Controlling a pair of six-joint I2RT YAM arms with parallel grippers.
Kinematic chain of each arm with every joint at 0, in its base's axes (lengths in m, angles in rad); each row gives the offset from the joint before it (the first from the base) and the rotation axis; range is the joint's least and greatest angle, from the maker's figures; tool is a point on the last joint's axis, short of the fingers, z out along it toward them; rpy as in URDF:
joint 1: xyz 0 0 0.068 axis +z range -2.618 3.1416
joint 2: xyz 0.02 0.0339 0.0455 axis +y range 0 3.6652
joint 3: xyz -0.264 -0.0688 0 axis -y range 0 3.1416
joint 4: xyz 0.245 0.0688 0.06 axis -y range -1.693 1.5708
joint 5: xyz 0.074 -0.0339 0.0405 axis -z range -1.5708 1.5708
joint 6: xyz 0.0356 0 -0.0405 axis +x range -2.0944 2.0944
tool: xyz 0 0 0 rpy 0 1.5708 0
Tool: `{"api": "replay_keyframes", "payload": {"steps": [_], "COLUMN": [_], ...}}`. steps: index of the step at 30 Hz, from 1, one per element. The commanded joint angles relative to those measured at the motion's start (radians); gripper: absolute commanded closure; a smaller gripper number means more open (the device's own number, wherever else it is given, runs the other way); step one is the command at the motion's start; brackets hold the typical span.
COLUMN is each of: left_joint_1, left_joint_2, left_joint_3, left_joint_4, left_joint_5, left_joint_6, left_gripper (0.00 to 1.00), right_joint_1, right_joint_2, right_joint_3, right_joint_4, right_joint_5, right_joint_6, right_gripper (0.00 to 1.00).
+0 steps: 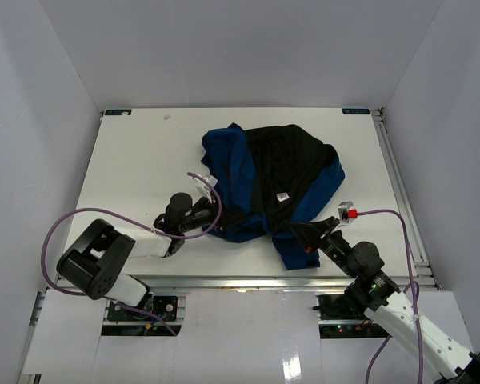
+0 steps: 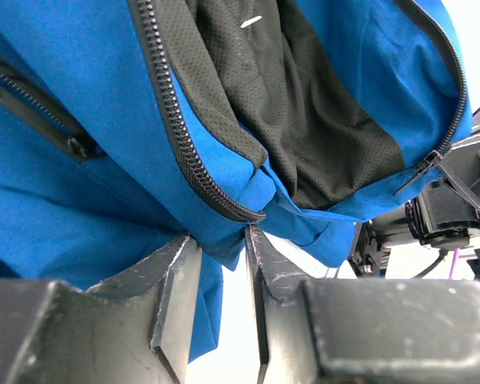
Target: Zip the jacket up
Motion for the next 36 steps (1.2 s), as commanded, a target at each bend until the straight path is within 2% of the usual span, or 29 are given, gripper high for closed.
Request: {"api": "replay_keyframes", "payload": {"steps": [1, 4, 9, 12, 19, 23, 27, 36], "left_joint_1": [-0.003, -0.003, -0.003, -0.003, -0.003, -0.005, -0.009, -0.046], "left_joint_2": [0.022, 0.031, 0.027, -0.015, -0.097, -0.129, -0.167, -0.174], "left_joint_3": [0.04, 0.05, 0.065, 0.079, 0.129, 0.167, 0.203, 0.156], "left_joint_4": [0.071, 0.075, 0.043, -0.032, -0.144, -0.217, -0.326, -0.228], "left_joint_5": [0.054, 0.068, 0.084, 0.099, 0.205, 0.309, 0.329, 0.462], "left_joint_6": [-0.013, -0.021, -0.012, 0.043, 0.128, 0.19, 0.274, 0.285], "left_gripper": [0.65, 0.75, 1.0, 1.0, 1.0, 1.0, 1.0, 1.0], "right_joint_1": [0.004, 0.004, 0.002, 0.002, 0.004, 0.003, 0.002, 0.002], "right_joint_2": [-0.01, -0.001, 0.007, 0.036, 0.262, 0.413, 0.501, 0.524], "right_joint_3": [-0.129, -0.132, -0.133, -0.121, 0.003, 0.029, 0.029, 0.065], "right_joint_4": [0.054, 0.062, 0.065, 0.089, 0.238, 0.387, 0.503, 0.564], "right_joint_5": [-0.011, -0.012, -0.013, -0.017, -0.164, -0.274, -0.353, -0.473], "right_joint_6": [-0.003, -0.003, -0.008, -0.027, -0.178, -0.255, -0.289, -0.345], "right_gripper": [0.92, 0.92, 0.92, 0.92, 0.92, 0.92, 0.92, 0.92]}}
